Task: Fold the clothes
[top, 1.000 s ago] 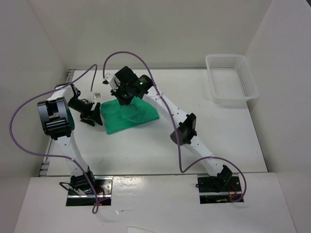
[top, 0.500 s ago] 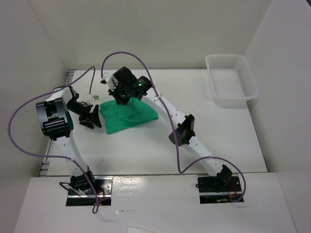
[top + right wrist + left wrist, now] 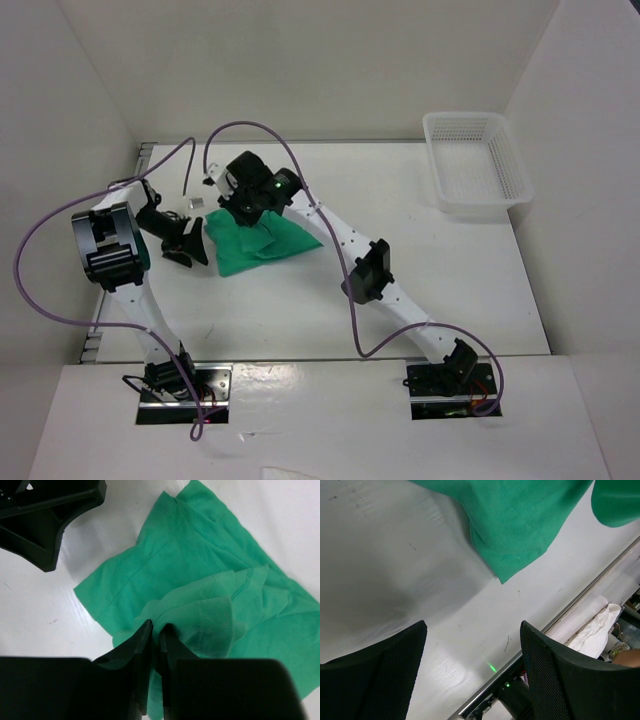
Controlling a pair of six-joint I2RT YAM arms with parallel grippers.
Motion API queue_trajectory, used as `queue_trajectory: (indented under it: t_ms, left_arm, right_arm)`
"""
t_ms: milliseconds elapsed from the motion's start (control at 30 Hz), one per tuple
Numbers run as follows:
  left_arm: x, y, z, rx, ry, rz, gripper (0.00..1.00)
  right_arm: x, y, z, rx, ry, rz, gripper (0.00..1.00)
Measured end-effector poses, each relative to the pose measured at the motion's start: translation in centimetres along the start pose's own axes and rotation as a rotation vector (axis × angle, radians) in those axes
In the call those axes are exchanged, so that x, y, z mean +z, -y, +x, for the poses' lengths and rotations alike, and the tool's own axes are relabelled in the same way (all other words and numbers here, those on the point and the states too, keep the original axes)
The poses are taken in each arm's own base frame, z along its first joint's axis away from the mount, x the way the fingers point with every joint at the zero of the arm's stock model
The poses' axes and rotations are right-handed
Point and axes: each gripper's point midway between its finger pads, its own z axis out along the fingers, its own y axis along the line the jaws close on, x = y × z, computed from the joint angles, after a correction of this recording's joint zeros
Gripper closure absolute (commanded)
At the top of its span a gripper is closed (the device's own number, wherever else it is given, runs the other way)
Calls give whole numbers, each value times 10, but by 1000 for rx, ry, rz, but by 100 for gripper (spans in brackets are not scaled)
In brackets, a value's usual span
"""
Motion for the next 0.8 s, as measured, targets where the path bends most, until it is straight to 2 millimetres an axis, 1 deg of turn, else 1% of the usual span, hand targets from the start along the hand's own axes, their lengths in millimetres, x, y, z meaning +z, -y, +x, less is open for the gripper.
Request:
queue_trajectory:
  t_ms: [33, 67, 100, 133, 200, 233, 300, 367, 467, 500, 567, 633, 700, 800]
  left_arm:
    - [0, 0, 1, -1, 0, 1, 18]
    - [0, 1, 2, -2, -1, 2, 18]
    - [0, 1, 3, -4, 0, 2, 18]
    - [0, 2, 4, -6, 0, 3, 18]
    - [-1, 2, 5, -8, 2, 3, 18]
    - [-2, 2, 6, -10, 4, 3, 18]
    - [-4, 2, 7, -16, 7, 3, 18]
    - [-7, 2, 8, -20, 14, 3, 18]
    - [-11, 0, 10, -31, 25, 8, 18]
    - [-12, -1, 11, -30, 27, 9, 18]
    - [-13, -2, 11, -29, 33, 9, 18]
    - [-14, -3, 11, -30, 38, 7, 18]
    - [-15, -3, 10, -25, 44, -1, 18]
    - [-19, -3, 6, -12, 60, -19, 18]
  right_arm:
    - [1, -1, -1, 6, 6, -3, 71]
    - [3, -3, -2, 6, 11, -8, 66]
    - [5, -5, -3, 6, 16, -17, 53]
    - [5, -8, -5, 7, 25, -30, 43]
    - [4, -18, -11, 3, 48, -75, 29]
    - [3, -25, -14, 4, 60, -101, 25]
    - [-1, -42, -24, -12, 93, -169, 22]
    - [-6, -65, -32, -29, 125, -259, 19]
    - [-12, -101, -37, -53, 145, -395, 18]
    - [-13, -110, -37, -61, 147, -430, 16]
    - [-15, -120, -37, -74, 148, -461, 16]
    - [-15, -124, -36, -85, 144, -465, 16]
    - [-12, -116, -32, -76, 130, -452, 16]
    - [-5, -83, -17, -24, 84, -395, 16]
